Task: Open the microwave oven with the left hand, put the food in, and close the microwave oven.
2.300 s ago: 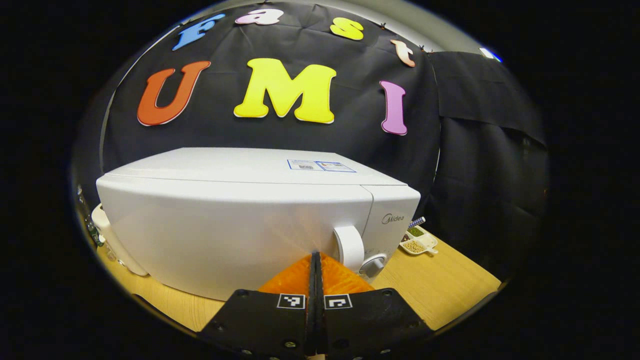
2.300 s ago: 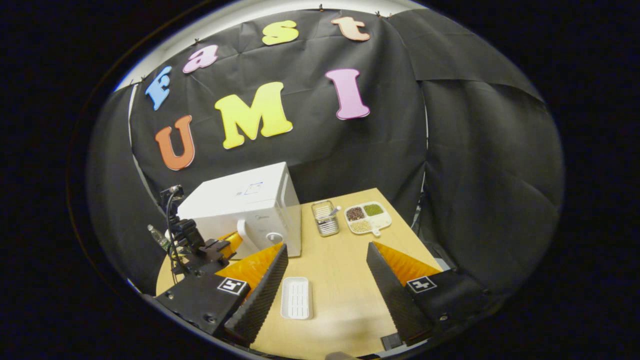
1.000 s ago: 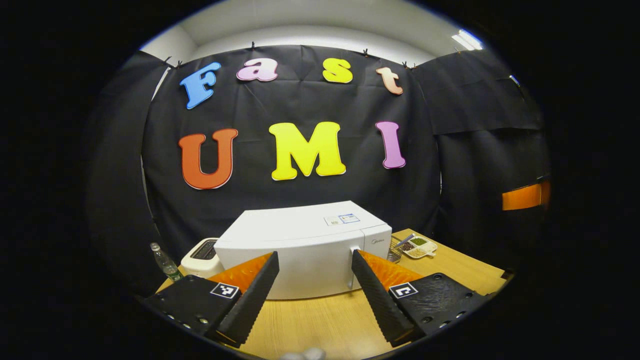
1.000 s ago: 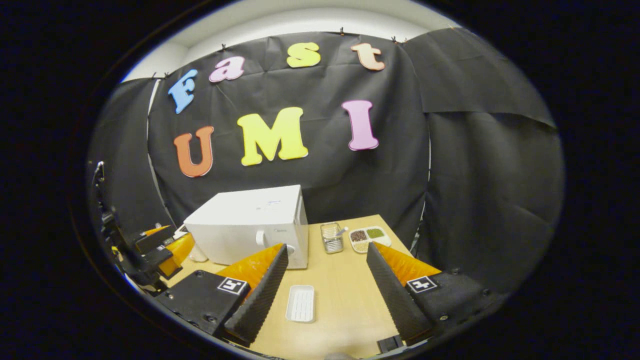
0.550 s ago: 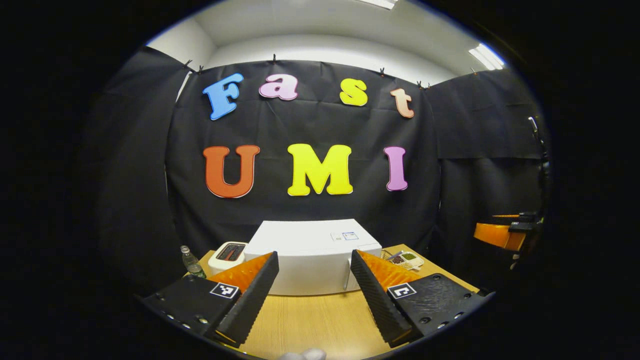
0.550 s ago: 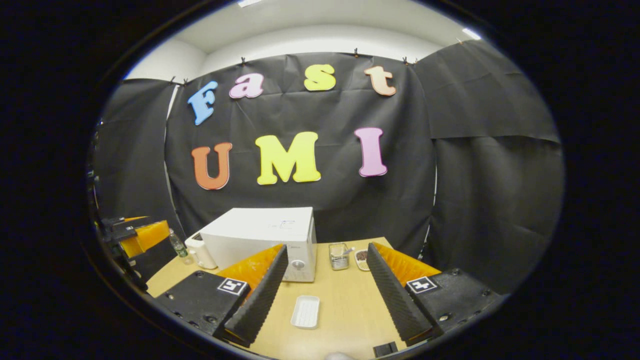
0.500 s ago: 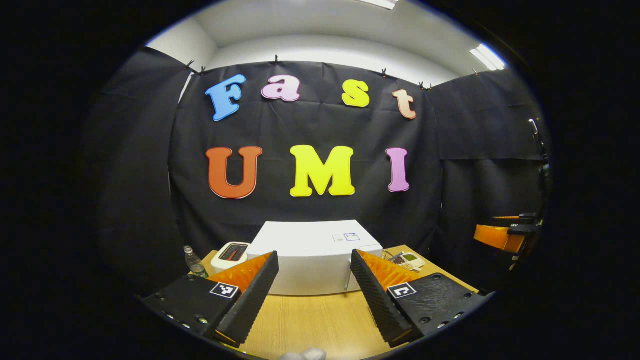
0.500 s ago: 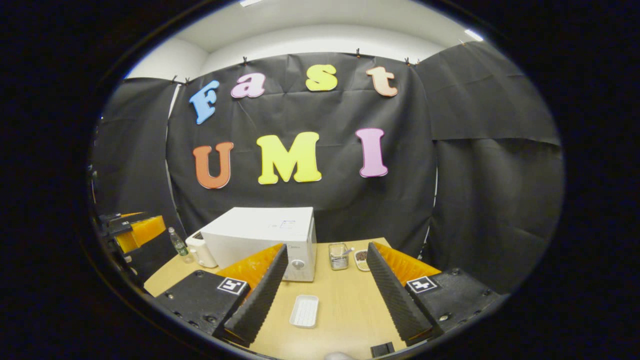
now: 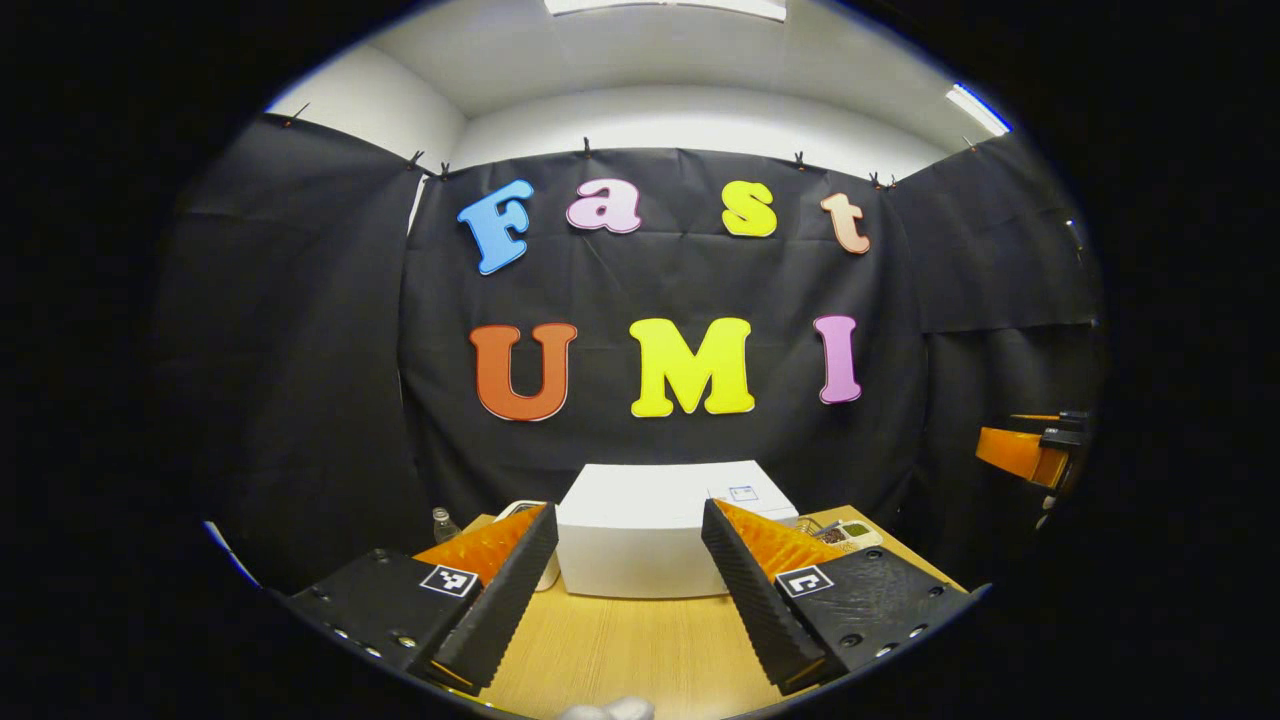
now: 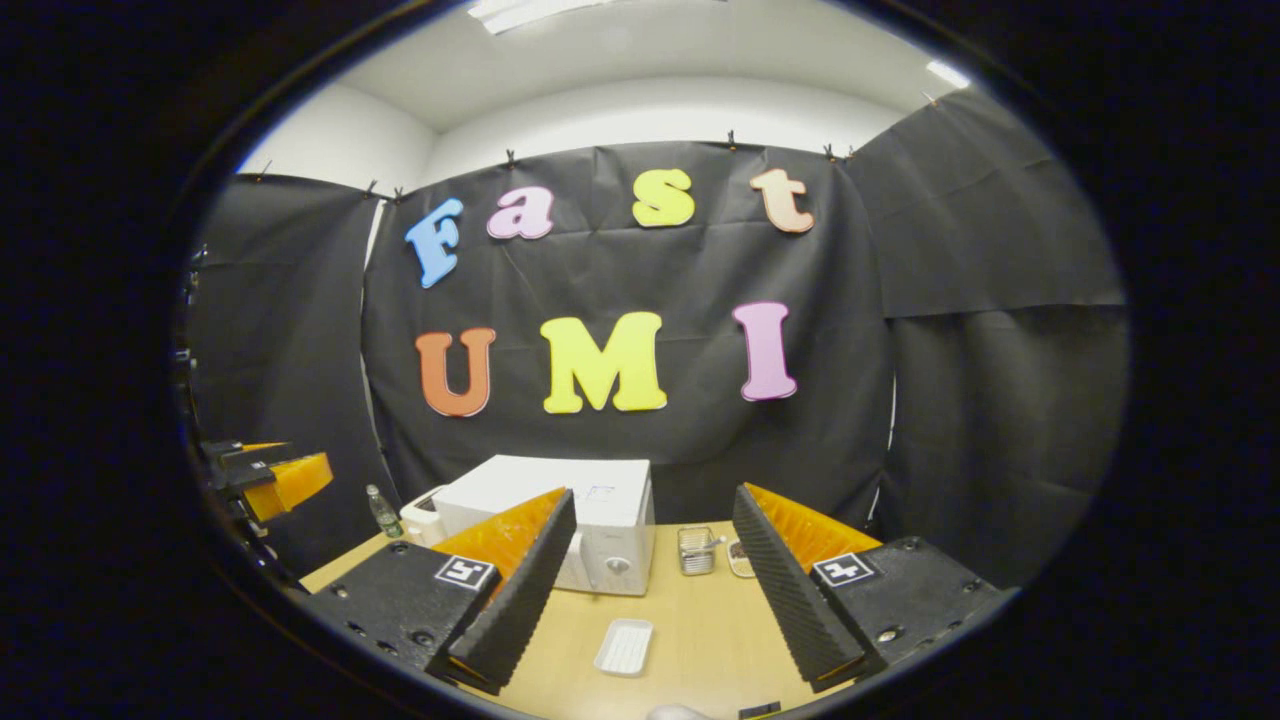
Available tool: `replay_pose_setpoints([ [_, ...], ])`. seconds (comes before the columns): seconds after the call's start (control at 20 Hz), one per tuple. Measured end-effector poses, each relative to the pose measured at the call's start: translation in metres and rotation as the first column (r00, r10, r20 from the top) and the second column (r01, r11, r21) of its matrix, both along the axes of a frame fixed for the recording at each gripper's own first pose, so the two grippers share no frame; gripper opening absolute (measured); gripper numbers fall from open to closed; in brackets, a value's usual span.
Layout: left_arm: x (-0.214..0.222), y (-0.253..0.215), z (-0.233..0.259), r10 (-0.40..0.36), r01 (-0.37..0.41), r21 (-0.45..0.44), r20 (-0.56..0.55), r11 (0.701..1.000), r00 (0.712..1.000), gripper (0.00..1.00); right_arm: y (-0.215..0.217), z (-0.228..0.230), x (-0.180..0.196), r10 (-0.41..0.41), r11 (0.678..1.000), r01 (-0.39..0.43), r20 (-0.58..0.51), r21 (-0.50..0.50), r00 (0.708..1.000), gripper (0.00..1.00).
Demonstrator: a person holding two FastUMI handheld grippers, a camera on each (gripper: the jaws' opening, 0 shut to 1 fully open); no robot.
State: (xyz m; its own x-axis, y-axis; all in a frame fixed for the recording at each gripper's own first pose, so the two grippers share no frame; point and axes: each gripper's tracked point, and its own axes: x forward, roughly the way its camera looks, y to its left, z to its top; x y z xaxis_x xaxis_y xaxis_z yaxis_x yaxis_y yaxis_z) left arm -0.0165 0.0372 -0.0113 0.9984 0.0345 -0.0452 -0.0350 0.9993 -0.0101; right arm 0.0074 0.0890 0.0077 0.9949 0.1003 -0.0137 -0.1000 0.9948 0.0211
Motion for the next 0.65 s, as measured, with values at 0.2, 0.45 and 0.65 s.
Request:
replay_pose_setpoints([
  [0.2, -0.005, -0.003, 0.015, 0.003, -0.003, 0.003, 0.035, 1.0, 0.999, 0.92, -0.003, 0.006, -0.001, -0.002, 1.0, 0.002, 0.002, 0.017, 1.0, 0.92],
  [0.45, -0.008, -0.006, 0.023, 0.004, -0.005, 0.003, 0.053, 1.0, 0.999, 0.92, -0.007, 0.01, -0.001, 0.004, 1.0, -0.004, 0.003, 0.031, 1.0, 0.92],
  [0.65, -0.007, -0.002, 0.025, 0.018, -0.018, -0.002, 0.06, 1.0, 0.998, 0.93, -0.003, 0.016, 0.0, 0.019, 0.999, -0.019, 0.012, 0.03, 1.0, 0.92],
])
